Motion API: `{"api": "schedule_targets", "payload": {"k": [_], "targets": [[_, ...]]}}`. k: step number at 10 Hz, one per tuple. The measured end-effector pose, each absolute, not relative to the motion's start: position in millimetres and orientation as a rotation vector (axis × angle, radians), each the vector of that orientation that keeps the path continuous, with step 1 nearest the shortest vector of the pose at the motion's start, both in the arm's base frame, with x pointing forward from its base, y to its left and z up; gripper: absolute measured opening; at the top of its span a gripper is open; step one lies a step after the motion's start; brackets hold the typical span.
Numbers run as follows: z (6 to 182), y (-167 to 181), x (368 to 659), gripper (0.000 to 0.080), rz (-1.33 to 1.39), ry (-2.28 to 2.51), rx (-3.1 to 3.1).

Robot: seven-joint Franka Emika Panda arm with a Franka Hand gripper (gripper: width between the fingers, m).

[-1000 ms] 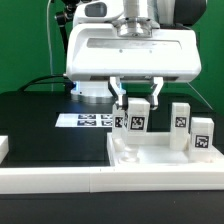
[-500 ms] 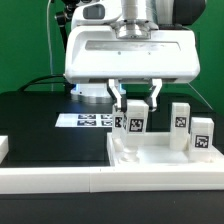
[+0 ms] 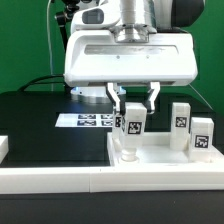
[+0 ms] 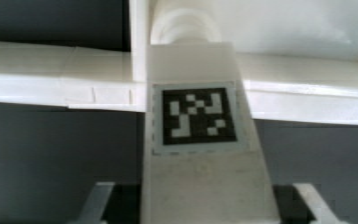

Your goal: Assemble square table

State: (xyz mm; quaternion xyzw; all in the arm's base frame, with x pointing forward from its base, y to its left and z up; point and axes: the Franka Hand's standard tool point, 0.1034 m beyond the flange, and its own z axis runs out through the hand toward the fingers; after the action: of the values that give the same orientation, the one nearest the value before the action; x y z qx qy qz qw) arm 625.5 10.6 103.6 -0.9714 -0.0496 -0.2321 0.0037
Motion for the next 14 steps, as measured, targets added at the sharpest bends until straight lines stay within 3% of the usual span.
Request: {"api": "schedule_targets", "payload": {"k": [8, 14], "targets": [[91.4, 10, 628, 0.029, -0.728, -0.156, -3.05], [89.5, -2, 626, 0.029, -0.908, -0.153, -3.067]]}}
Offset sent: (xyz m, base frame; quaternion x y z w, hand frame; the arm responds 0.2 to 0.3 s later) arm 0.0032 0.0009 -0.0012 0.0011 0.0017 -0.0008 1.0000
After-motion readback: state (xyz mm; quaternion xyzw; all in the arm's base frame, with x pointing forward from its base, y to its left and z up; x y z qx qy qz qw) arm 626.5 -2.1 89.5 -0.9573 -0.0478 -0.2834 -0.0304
